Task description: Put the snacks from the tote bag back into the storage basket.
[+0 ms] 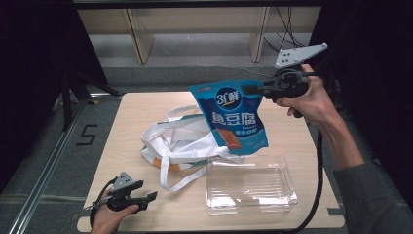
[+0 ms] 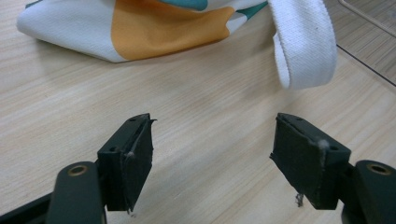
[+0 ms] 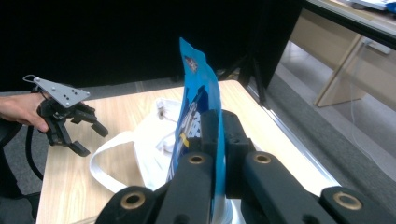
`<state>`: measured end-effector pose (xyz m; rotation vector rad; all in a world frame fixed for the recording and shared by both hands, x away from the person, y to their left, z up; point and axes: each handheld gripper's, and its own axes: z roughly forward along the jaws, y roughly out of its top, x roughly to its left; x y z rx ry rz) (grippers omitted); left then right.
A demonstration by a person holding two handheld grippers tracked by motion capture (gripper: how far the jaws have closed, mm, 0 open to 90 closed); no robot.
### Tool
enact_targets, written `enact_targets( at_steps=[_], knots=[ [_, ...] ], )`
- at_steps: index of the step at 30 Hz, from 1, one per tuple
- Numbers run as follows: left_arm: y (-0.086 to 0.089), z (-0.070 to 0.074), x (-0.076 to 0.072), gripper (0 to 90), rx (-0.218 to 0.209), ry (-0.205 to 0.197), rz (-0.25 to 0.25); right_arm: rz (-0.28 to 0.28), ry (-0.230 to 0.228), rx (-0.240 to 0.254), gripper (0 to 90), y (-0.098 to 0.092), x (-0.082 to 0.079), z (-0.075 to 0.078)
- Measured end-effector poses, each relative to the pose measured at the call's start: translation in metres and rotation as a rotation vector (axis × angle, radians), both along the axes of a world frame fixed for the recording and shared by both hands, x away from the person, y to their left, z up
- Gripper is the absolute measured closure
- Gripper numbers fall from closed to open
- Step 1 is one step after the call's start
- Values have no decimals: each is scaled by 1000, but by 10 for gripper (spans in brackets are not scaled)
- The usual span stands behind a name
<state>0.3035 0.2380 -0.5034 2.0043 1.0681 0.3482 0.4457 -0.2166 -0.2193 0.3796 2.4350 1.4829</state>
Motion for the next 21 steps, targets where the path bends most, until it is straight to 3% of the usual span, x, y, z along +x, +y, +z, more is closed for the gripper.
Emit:
enact_targets(
  at_steps=[2, 3, 4, 7, 8, 12, 14, 15, 18, 20, 21],
  knots=[
    [0, 0, 1, 280, -2, 6, 3, -3, 0, 5, 900, -7, -3, -2],
    [-3, -2, 0, 280, -37, 2, 21, -10, -8, 12, 900, -12, -6, -4],
    [-3, -2, 0, 280, -38, 1, 23, -10, -8, 12, 900, -12, -6, -4],
    [-2, 0, 0, 280, -33, 11, 25, -13, -11, 21, 900, -20, -12, -7],
    [1, 1, 1, 280, 3, 17, 4, -2, -9, 16, 900, -22, -13, -7],
    [2, 1, 1, 280, 12, 19, -4, 2, -14, 22, 900, -26, -17, -9],
    [1, -1, 1, 277, -4, 14, -1, 2, -20, 38, 900, -28, -20, -10],
    [-1, -2, 1, 274, -32, 17, 18, 9, -9, 30, 900, -30, -23, -11],
    [-2, -2, 1, 275, -41, 22, 31, 11, -9, 45, 900, -30, -26, -11],
    [0, -1, 1, 275, -21, 21, 24, 24, -6, 51, 900, -31, -30, -11],
    [0, -3, 2, 275, -46, 12, 30, 18, -25, 63, 900, -32, -32, -11]
  ],
)
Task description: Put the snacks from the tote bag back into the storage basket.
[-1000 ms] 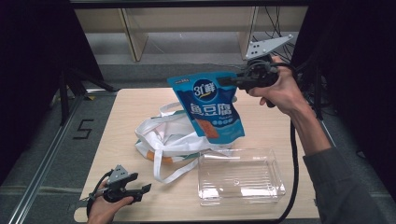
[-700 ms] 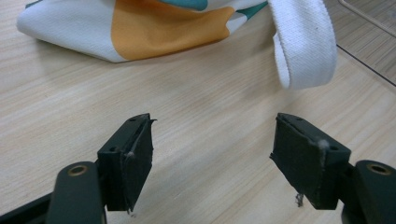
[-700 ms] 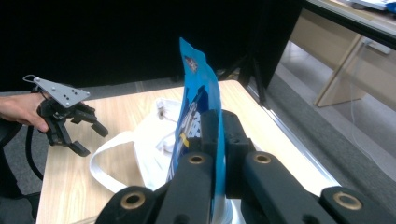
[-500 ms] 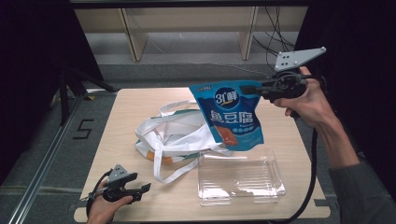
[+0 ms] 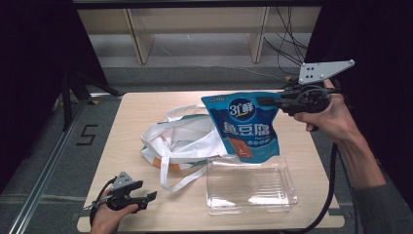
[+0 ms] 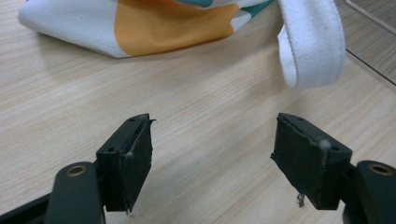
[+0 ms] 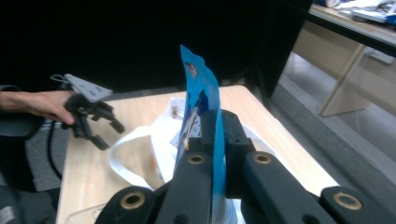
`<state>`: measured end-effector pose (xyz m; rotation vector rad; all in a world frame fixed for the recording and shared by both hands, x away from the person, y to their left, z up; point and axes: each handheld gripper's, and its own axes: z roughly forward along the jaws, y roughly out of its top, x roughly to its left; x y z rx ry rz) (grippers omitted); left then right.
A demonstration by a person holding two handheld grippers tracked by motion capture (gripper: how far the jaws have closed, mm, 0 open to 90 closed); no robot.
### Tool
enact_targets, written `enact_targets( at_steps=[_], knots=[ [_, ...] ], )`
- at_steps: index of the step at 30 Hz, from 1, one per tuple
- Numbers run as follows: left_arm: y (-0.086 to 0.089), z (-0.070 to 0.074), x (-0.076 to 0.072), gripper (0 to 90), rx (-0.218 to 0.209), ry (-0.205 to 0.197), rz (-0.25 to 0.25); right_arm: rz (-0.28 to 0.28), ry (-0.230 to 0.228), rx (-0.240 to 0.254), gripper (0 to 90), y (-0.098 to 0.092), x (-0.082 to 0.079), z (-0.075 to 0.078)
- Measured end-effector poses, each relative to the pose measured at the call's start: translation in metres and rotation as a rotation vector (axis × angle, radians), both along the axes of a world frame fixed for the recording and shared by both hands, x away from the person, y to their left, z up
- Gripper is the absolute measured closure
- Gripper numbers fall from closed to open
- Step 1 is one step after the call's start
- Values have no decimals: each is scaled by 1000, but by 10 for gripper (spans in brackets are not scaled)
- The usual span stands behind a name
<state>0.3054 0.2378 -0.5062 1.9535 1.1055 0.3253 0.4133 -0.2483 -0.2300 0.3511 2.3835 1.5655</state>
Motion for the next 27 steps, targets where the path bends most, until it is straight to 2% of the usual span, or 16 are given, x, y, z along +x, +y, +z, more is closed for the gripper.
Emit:
enact_targets(
  at_steps=[3, 4, 6, 7, 9, 12, 18, 19, 20, 21, 22, 27],
  knots=[
    [1, 1, 0, 275, 15, 16, 3, 10, 11, -2, 900, -1, -4, 2],
    [0, 0, 0, 275, 7, 17, 7, 24, -3, 4, 900, -1, -4, 3],
    [0, 0, 0, 275, -5, 14, 9, 23, -8, 1, 900, 0, -5, 2],
    [0, 0, 0, 275, -1, 3, 2, 33, 0, 3, 900, 1, -6, 2],
    [-1, 0, 0, 276, 1, 7, 5, 42, 6, 0, 900, 3, -7, -1],
    [-1, 0, -1, 276, -6, 9, 6, 47, 20, 18, 900, 5, -7, -12],
    [0, 0, 0, 276, -3, 6, 2, 55, 30, 15, 900, 4, -3, -26],
    [-1, 0, 0, 276, -1, 7, 3, 59, 48, 11, 900, 4, -4, -29],
    [-1, 0, 0, 276, 2, 7, 5, 62, 33, 5, 900, 3, -2, -31],
    [0, 0, 0, 276, 6, 8, -2, 50, 51, 18, 900, 4, -3, -34],
    [3, 1, 0, 276, 41, 14, -30, 62, 47, 8, 900, 3, -1, -35],
    [2, 1, 0, 277, 33, 9, -22, 67, 75, 13, 900, -1, 2, -47]
  ],
)
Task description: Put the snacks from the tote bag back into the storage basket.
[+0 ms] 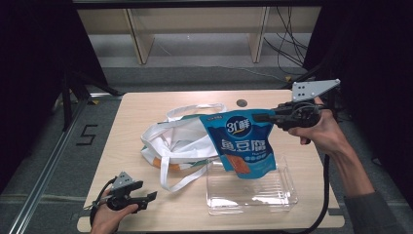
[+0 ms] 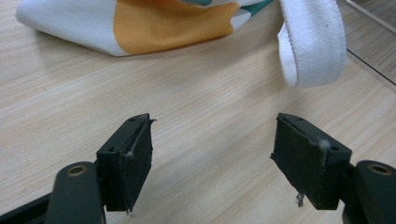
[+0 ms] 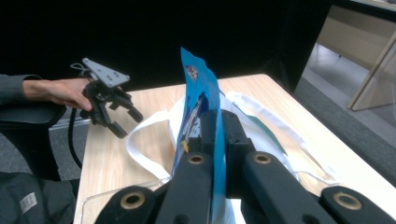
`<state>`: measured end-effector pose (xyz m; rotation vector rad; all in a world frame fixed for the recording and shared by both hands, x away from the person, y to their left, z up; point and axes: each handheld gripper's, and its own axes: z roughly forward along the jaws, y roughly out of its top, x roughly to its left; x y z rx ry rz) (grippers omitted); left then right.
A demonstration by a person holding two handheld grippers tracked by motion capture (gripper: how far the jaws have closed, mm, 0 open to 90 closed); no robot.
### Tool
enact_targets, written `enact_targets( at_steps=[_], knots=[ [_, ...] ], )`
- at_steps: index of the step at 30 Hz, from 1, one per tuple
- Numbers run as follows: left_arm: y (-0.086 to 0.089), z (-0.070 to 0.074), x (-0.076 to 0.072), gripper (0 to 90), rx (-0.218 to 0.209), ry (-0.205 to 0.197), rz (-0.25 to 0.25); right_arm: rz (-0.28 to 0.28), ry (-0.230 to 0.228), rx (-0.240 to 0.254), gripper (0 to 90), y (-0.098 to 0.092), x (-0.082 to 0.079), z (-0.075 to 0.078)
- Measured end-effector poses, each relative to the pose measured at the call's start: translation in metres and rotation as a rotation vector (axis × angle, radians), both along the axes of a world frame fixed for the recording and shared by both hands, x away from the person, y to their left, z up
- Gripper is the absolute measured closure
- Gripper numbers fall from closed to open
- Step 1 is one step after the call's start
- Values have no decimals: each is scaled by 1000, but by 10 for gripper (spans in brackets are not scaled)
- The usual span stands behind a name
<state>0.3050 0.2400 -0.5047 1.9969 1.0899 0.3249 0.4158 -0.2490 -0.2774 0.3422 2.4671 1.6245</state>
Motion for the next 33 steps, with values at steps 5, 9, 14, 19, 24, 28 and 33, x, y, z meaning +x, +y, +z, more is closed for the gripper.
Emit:
enact_targets(
  at_steps=[5, 9, 14, 19, 24, 28, 33],
  knots=[
    [-4, -1, -1, 277, -34, 1, 26, 16, 21, -4, 900, -5, 2, -20],
    [-4, -2, -1, 277, -23, -2, 25, 4, 33, -18, 900, -9, 4, -31],
    [-4, -1, -1, 277, -18, 9, 23, -19, 51, 12, 900, -21, 2, -37],
    [-5, -1, -1, 277, -14, 10, 22, -32, 51, 23, 900, -33, 5, -43],
    [-3, -1, -1, 277, -4, 11, 11, -22, 56, 27, 900, -42, 8, -46],
    [-6, -1, -1, 277, -22, 7, 16, -34, 72, 31, 900, -48, 5, -48],
    [-6, -1, -1, 276, -20, -3, 16, -60, 67, 43, 887, -57, 3, -52]
  ],
)
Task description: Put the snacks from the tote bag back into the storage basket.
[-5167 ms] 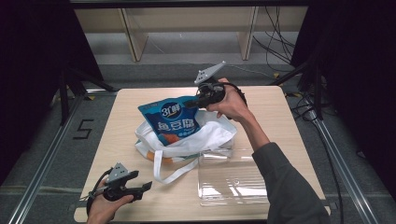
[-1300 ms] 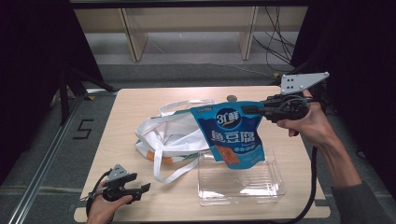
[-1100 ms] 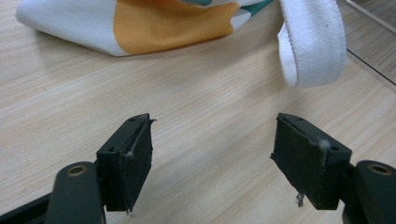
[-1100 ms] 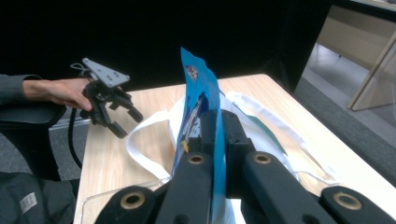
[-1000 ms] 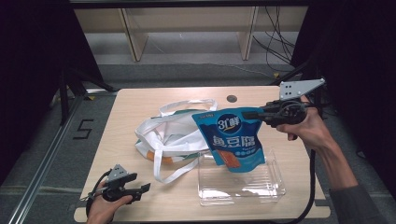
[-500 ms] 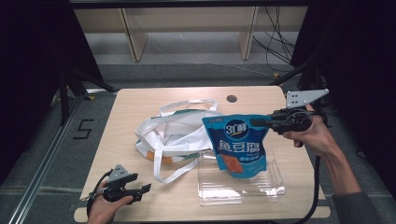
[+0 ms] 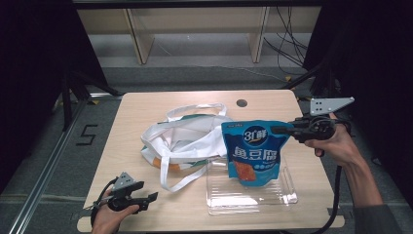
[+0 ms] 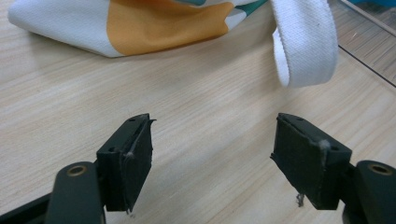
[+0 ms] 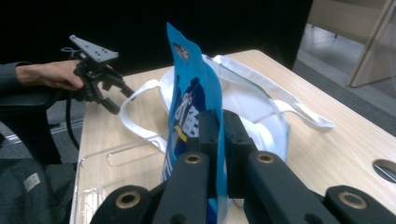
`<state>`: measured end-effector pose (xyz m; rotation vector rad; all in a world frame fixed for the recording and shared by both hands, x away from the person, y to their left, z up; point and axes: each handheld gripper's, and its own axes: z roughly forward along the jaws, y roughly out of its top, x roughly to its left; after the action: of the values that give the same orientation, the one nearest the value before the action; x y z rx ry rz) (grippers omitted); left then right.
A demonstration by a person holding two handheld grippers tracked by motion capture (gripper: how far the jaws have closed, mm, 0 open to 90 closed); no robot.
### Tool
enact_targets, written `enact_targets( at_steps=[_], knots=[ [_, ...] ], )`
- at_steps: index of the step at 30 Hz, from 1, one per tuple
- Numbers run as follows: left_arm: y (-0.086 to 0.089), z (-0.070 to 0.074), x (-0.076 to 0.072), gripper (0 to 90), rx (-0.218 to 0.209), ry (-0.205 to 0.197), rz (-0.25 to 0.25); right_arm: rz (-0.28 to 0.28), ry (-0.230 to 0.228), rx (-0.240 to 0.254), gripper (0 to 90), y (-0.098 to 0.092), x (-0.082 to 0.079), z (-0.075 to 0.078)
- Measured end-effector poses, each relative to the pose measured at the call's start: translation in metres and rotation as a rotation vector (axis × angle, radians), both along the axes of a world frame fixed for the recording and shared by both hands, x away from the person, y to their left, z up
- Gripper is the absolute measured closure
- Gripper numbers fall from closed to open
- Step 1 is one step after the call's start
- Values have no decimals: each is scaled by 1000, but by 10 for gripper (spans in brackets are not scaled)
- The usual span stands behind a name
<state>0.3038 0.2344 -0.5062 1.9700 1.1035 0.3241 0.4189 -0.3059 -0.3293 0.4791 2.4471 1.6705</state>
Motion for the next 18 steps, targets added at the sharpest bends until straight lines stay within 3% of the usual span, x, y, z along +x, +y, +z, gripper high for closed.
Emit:
enact_targets(
  at_steps=[2, 6, 10, 18],
  knots=[
    [2, 1, 0, 276, 28, 3, -25, -4, 10, -9, 883, -3, -1, 0],
    [1, 1, 0, 276, 21, 7, -21, -22, -9, -9, 868, -7, -1, -2],
    [1, 1, 0, 276, 24, 9, -24, -35, 21, -21, 838, -15, -6, -4],
    [2, 1, 0, 276, 31, 5, -33, -74, 28, -13, 763, -17, -10, -6]
  ],
)
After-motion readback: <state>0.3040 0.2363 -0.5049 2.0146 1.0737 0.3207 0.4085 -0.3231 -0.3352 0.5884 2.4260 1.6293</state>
